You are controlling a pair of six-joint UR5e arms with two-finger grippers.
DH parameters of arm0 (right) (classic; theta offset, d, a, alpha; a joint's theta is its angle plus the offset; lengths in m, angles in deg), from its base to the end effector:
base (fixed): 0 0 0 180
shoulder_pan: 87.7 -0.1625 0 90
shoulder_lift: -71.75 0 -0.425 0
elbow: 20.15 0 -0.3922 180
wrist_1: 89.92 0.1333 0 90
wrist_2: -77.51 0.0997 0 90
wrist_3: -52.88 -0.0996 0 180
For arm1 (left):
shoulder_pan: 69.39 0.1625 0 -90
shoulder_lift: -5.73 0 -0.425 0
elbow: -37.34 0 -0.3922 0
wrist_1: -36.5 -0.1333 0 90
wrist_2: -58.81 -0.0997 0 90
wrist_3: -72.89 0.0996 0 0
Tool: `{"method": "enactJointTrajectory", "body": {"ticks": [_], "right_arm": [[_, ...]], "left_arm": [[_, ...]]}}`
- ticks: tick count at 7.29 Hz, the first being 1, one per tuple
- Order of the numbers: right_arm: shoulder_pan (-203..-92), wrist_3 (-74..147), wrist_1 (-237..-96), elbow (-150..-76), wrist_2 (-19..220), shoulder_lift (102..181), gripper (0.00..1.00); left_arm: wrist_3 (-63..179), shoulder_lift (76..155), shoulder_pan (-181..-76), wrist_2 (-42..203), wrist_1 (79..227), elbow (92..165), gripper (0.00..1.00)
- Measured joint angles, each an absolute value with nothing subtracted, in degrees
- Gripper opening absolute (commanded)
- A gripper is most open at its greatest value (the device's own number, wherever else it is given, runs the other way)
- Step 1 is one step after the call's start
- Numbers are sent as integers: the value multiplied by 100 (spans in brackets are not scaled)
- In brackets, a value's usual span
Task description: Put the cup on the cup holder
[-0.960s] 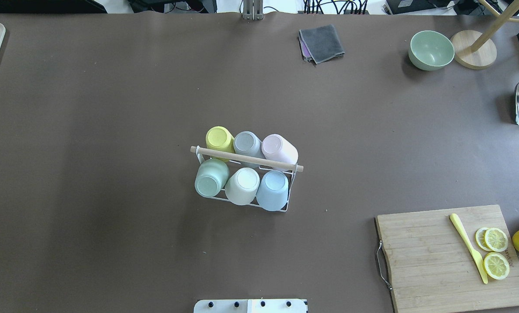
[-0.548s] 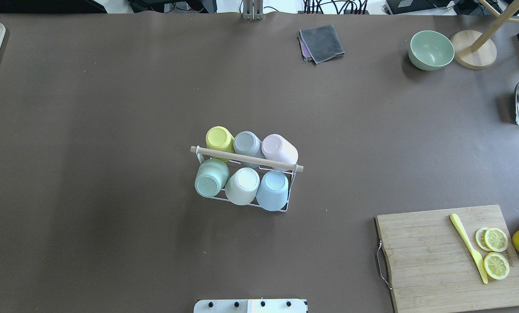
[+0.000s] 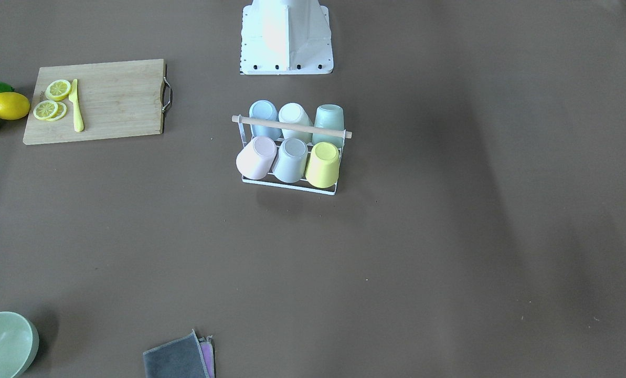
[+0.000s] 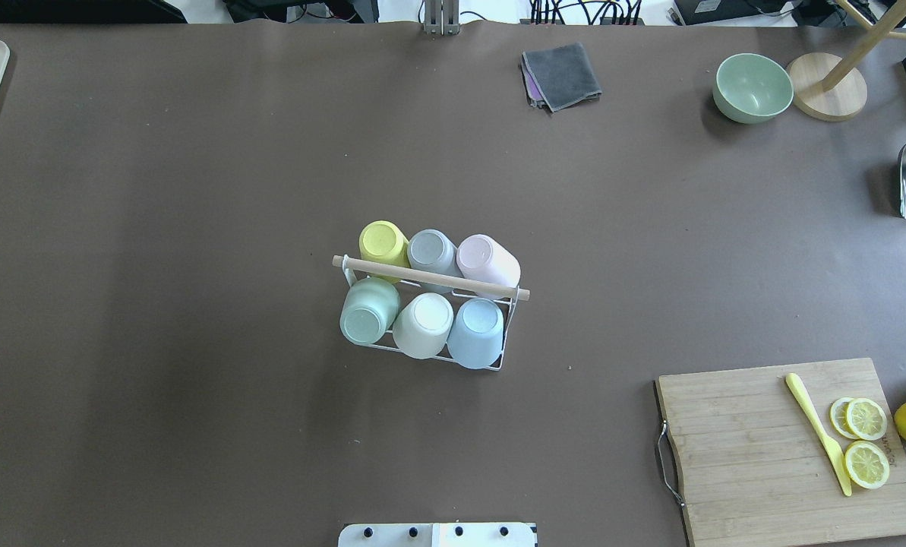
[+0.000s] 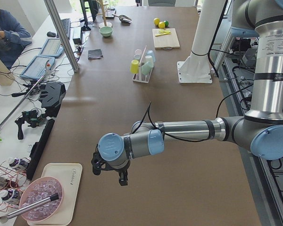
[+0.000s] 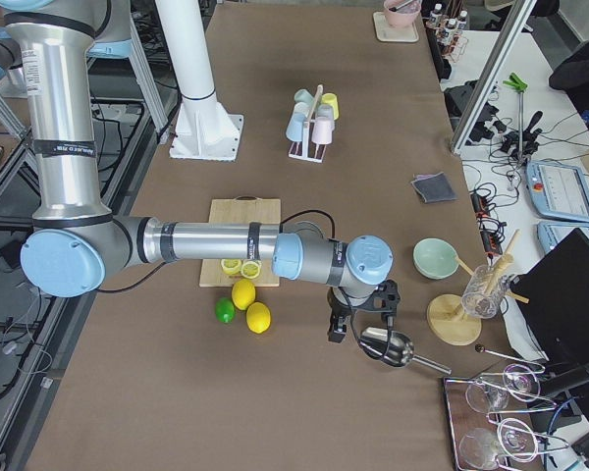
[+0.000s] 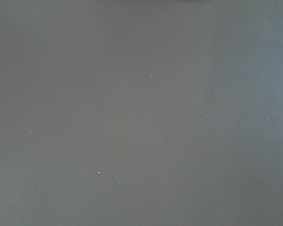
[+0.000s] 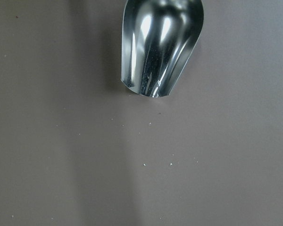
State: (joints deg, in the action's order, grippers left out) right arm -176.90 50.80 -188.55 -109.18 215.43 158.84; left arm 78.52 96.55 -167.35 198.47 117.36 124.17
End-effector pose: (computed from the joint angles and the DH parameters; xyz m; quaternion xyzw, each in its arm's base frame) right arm 0.0523 -0.5056 0.6516 -0.0635 -0.4039 0.0339 0.9120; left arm -0.1237 -0.4702 0.6866 -0.0408 0.4256 -0.0604 0.9020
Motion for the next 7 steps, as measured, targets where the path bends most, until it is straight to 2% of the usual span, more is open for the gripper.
{"method": "enactJointTrajectory", "body": {"ticks": [7], "right_arm": [[-17691,5051,-18857,-10894,21541,15877,100]], "left_arm": [[7858,9652,-16791,19845,11736,12412,98]]}}
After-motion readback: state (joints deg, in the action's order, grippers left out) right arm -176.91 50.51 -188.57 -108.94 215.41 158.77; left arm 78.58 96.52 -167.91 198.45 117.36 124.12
